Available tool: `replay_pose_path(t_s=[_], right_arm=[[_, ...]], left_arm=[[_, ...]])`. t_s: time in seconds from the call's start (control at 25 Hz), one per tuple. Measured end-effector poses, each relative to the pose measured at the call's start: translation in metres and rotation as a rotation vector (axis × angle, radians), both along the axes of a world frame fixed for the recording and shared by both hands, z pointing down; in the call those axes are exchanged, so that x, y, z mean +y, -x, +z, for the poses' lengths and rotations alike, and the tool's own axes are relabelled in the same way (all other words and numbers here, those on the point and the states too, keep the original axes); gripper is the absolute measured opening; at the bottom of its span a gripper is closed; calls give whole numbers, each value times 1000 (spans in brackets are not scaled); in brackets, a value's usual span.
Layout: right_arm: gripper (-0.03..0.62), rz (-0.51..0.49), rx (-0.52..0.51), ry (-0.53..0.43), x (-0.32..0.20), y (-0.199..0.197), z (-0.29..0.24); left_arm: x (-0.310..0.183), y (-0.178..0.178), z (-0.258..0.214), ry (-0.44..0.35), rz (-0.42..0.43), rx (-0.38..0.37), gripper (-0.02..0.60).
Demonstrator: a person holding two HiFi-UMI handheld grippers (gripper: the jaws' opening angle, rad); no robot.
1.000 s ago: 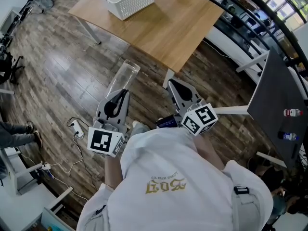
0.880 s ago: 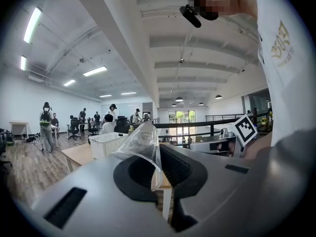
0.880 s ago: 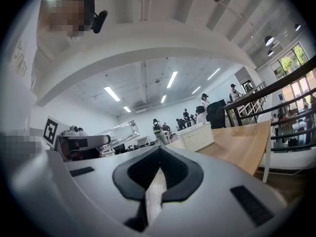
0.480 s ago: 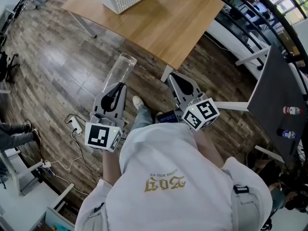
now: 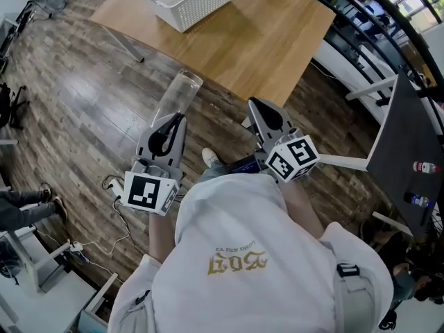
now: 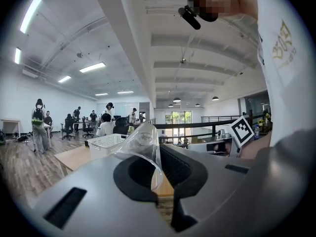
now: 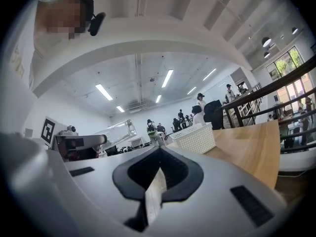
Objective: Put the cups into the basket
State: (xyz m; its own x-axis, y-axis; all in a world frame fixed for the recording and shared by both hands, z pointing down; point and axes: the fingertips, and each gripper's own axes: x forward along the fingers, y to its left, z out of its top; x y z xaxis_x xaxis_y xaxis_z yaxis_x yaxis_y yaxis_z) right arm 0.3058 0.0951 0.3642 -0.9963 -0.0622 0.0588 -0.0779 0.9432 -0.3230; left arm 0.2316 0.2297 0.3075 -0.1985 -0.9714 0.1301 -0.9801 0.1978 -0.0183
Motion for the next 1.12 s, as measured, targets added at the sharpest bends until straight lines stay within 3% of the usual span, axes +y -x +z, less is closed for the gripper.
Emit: replay_pose_path(t_s=[0.4, 0.8, 1.12], right_arm=[[9, -50, 38, -44, 31, 78, 9], [11, -42, 47, -9, 17, 134, 11], [10, -64, 50, -7, -21, 193, 13]], left_arm=[[19, 76, 7, -24, 6, 23, 25], [6, 130, 9, -25, -3, 34, 25], [-35, 186, 7, -34, -15, 39, 25]])
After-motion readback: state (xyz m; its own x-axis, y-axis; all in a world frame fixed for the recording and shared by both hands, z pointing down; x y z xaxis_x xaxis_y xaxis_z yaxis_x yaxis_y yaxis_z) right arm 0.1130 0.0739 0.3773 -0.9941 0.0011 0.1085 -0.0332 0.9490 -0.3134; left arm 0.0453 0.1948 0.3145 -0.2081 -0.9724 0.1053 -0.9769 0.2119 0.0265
